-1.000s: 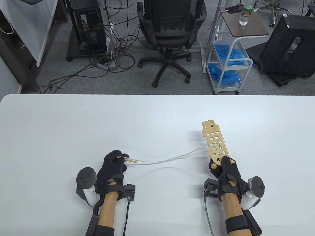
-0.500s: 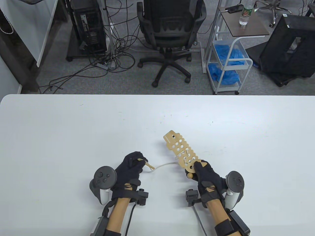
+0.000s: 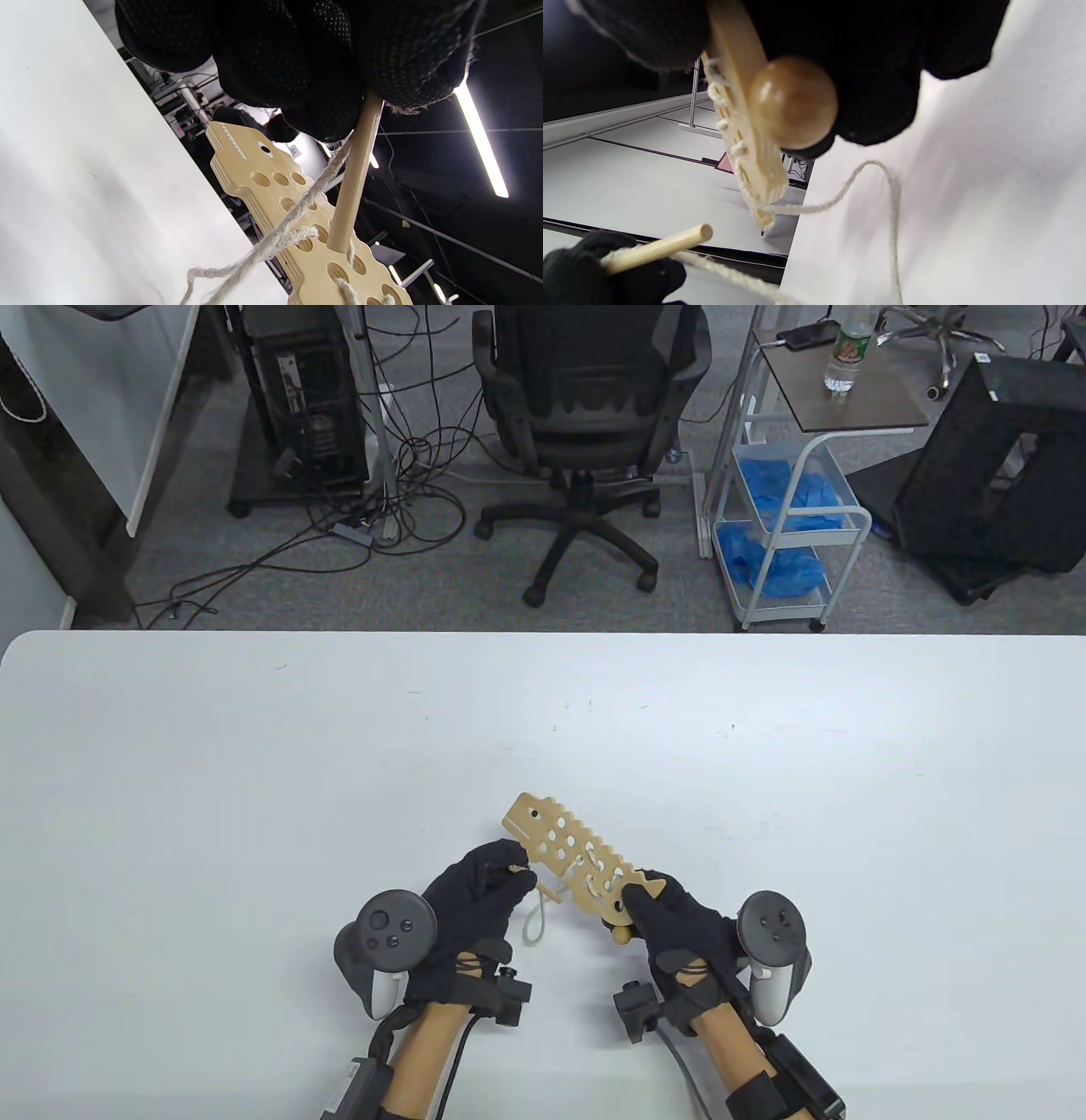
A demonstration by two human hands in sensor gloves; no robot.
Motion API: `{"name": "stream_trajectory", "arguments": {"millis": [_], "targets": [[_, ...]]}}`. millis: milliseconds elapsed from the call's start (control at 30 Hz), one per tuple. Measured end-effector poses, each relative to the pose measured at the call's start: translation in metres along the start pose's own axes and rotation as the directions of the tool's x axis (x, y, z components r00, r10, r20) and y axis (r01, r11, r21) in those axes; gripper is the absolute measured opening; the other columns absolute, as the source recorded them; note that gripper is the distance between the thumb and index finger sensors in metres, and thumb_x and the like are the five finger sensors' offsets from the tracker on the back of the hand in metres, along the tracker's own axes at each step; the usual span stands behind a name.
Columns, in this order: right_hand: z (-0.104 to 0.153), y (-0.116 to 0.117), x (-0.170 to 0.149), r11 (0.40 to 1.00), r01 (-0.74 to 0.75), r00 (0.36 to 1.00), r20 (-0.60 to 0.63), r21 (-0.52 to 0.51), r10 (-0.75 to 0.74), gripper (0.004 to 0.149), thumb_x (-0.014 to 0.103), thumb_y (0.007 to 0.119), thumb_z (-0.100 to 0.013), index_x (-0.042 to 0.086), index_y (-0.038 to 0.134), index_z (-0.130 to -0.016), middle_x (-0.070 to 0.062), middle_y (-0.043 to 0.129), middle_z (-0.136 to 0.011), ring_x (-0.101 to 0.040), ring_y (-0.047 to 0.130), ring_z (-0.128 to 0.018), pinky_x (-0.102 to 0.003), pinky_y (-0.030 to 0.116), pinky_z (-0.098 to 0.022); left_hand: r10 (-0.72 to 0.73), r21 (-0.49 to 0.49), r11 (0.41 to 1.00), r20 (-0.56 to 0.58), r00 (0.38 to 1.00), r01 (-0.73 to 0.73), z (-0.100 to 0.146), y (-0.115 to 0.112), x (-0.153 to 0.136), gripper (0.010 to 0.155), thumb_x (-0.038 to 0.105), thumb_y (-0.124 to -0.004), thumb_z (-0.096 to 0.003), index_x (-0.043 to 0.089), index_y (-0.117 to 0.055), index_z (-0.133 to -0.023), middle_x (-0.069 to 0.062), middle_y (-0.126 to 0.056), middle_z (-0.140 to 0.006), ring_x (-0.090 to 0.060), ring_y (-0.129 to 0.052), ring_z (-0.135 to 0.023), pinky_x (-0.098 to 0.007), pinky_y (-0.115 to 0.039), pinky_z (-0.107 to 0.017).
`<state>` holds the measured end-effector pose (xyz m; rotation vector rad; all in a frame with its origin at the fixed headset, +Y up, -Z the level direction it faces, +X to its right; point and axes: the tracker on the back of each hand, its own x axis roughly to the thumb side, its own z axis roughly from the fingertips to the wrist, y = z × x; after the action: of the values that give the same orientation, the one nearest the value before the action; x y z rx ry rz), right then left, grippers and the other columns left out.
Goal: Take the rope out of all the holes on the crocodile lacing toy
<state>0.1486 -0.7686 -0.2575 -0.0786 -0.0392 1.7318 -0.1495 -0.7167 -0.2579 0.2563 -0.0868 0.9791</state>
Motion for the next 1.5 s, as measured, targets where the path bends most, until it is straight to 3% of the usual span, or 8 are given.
{"name": "stream_trajectory", "arguments": {"millis": [500, 767, 1000, 1167, 1333, 1500], "targets": [[0.001, 0.004, 0.004, 0.999, -0.016, 0.999, 0.03, 0.032, 0.015, 0.047, 0.037, 0.082, -0.039, 0.008, 0.082, -0.076, -0.018, 0.102, -0.057, -0.04, 0.099, -0.048, -0.063, 0.074, -0.048, -0.058, 0.027, 0.998, 0.012, 0.998, 0.057, 0.002, 0.0, 0.004, 0.041, 0.046, -0.088, -0.0432, 0.044, -0.085, -0.084, 0.01, -0.101, -0.071, -0.009, -0.096, -0.054, -0.039, -0.084, -0.05], [0.001, 0.005, 0.006, 0.999, -0.015, 0.999, 0.042, 0.05, 0.013, 0.047, 0.037, 0.083, -0.039, 0.008, 0.082, -0.076, -0.018, 0.102, -0.057, -0.039, 0.099, -0.048, -0.063, 0.074, -0.048, -0.269, 0.06, 0.963, 0.12, 0.956, 0.263, 0.005, -0.002, 0.019, 0.04, 0.046, -0.088, -0.0438, 0.044, -0.085, -0.083, 0.01, -0.101, -0.071, -0.009, -0.096, -0.055, -0.04, -0.084, -0.051], [0.001, 0.007, 0.007, 0.997, 0.001, 0.998, 0.059, 0.077, -0.006, 0.047, 0.037, 0.083, -0.039, 0.008, 0.082, -0.076, -0.018, 0.102, -0.057, -0.039, 0.099, -0.049, -0.063, 0.074, -0.048, -0.314, 0.02, 0.949, 0.192, 0.93, 0.316, 0.007, -0.011, 0.024, 0.041, 0.043, -0.088, -0.0441, 0.044, -0.088, -0.085, 0.009, -0.102, -0.075, -0.011, -0.096, -0.058, -0.042, -0.082, -0.054], [0.003, 0.009, 0.01, 0.996, 0.042, 0.996, 0.071, 0.083, -0.048, 0.047, 0.037, 0.083, -0.039, 0.008, 0.082, -0.076, -0.017, 0.102, -0.057, -0.039, 0.099, -0.048, -0.062, 0.074, -0.048, -0.29, 0.002, 0.955, 0.201, 0.936, 0.296, 0.007, -0.013, 0.025, 0.042, 0.041, -0.087, -0.0441, 0.044, -0.089, -0.086, 0.008, -0.102, -0.076, -0.012, -0.096, -0.058, -0.043, -0.082, -0.053], [0.003, 0.004, 0.007, 0.989, 0.141, 0.989, 0.038, 0.044, -0.142, 0.047, 0.037, 0.082, -0.04, 0.008, 0.082, -0.076, -0.017, 0.102, -0.057, -0.039, 0.099, -0.048, -0.062, 0.074, -0.048, -0.228, 0.003, 0.973, 0.162, 0.96, 0.23, 0.006, -0.01, 0.019, 0.053, 0.045, -0.082, -0.0468, 0.038, -0.076, -0.099, 0.008, -0.101, -0.077, -0.012, -0.096, -0.059, -0.043, -0.082, -0.053], [0.002, -0.003, 0.007, 0.969, 0.247, 0.969, 0.015, 0.029, -0.247, 0.047, 0.037, 0.083, -0.04, 0.009, 0.081, -0.076, -0.017, 0.102, -0.058, -0.039, 0.099, -0.049, -0.062, 0.074, -0.048, -0.103, 0.028, 0.994, 0.039, 0.994, 0.102, 0.003, -0.003, 0.004, 0.047, 0.044, -0.08, -0.0483, 0.037, -0.082, -0.094, 0.009, -0.102, -0.074, -0.011, -0.097, -0.056, -0.042, -0.084, -0.051]]}}
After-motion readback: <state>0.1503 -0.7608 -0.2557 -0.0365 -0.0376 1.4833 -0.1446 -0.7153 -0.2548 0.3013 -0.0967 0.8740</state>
